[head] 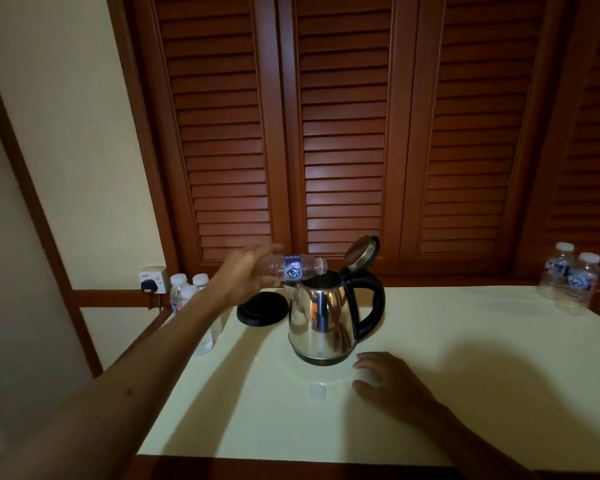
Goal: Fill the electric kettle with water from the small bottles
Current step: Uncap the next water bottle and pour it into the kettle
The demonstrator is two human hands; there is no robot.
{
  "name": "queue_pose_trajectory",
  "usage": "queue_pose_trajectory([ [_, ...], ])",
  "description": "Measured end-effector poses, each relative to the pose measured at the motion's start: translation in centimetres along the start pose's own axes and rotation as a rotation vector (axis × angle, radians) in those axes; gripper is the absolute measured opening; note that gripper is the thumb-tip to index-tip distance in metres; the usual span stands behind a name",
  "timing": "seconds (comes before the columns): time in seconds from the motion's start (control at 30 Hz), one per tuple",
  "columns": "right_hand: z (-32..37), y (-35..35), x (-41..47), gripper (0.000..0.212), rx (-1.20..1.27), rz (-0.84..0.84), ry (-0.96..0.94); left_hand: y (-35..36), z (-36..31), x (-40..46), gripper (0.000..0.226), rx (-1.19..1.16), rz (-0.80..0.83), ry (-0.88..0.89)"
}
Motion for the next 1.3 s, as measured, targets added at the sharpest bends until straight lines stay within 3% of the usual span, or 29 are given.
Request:
queue_pose_trajectory([
  [0.23, 0.4, -0.2, 0.0, 0.043, -0.025, -0.017, -0.002, 5.0, 2.4, -4.4, 0.075, -0.241, -0.12, -0.291],
  [0.4, 0.3, -0.4, 0.1, 0.04, -0.039, -0.022, -0.039, 7.8, 2.9, -6.7, 0.051, -0.528, -0.157, -0.395],
  [0.63, 0.4, -0.5, 0.1, 0.039, -0.046, 0.002, -0.042, 10.8, 2.9, -11.8, 0.047, -0.834, -0.177, -0.599],
  [0.77, 0.5, -0.4, 0.0, 0.042, -0.081, -0.005, -0.051, 11.6, 2.3, -13.5, 0.046, -0.953, -0.256, -0.64],
  [1.1, 3.7, -0.1, 0.5, 0.035, -0.346, -0.016, -0.06, 12.0, 2.2, -14.7, 0.056, -0.917, -0.268, -0.546],
  [1.3, 8.4, 0.4, 1.0, 0.049, -0.251, 0.2, -0.171, 12.2, 2.7, -14.7, 0.06, -0.884, -0.243, -0.536],
])
Point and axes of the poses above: each hand's wrist, its own x-axis towards the middle knuckle, its own y-axis out of the palm, z = x × y, the point moved 1 cm from there along x, towards the middle knuckle, and after that the axes turned 13 degrees about -x, right-handed, at the moved point
